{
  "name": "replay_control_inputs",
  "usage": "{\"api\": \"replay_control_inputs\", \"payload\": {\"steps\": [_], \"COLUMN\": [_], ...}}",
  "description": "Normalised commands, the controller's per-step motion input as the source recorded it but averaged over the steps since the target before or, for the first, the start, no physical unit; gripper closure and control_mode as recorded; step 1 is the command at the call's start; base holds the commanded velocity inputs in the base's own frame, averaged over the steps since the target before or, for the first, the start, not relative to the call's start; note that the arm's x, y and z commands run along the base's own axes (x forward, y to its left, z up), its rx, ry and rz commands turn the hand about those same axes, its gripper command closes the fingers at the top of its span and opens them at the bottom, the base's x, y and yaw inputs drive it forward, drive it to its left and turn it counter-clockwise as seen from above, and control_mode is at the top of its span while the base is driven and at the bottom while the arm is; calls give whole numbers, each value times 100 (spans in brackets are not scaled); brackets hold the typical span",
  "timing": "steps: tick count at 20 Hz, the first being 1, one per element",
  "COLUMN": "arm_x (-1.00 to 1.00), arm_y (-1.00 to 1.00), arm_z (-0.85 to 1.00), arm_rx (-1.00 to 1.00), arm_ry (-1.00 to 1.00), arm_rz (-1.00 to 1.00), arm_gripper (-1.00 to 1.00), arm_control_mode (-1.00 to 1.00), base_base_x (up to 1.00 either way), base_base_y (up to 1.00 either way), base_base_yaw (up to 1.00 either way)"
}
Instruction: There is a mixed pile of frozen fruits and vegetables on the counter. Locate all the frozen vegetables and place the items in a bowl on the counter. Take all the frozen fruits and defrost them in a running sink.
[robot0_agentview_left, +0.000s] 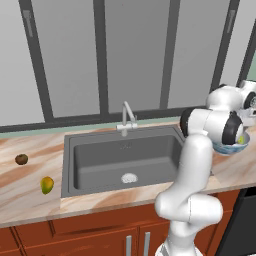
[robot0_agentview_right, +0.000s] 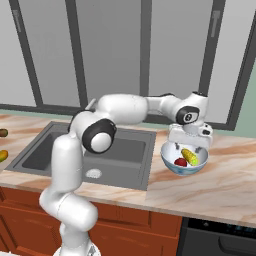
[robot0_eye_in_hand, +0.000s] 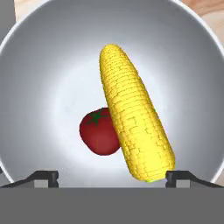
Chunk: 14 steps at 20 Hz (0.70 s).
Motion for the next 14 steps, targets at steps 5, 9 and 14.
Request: {"api": "replay_control_inputs", "payload": {"steps": [5, 9, 14], "arm_x": [-22, -88, -100], "arm_y": [36, 94, 100], "arm_z": [74, 38, 29], "arm_rx": [0, -4, -8], "arm_ry": [0, 0, 0], "arm_rz": [-1, -2, -1], "arm_gripper": [-100, -100, -100], "arm_control_mode": [-100, -100, -100], "base_base_x": [0, 0, 0], "base_base_y": [0, 0, 0], "base_base_yaw": [0, 0, 0]}}
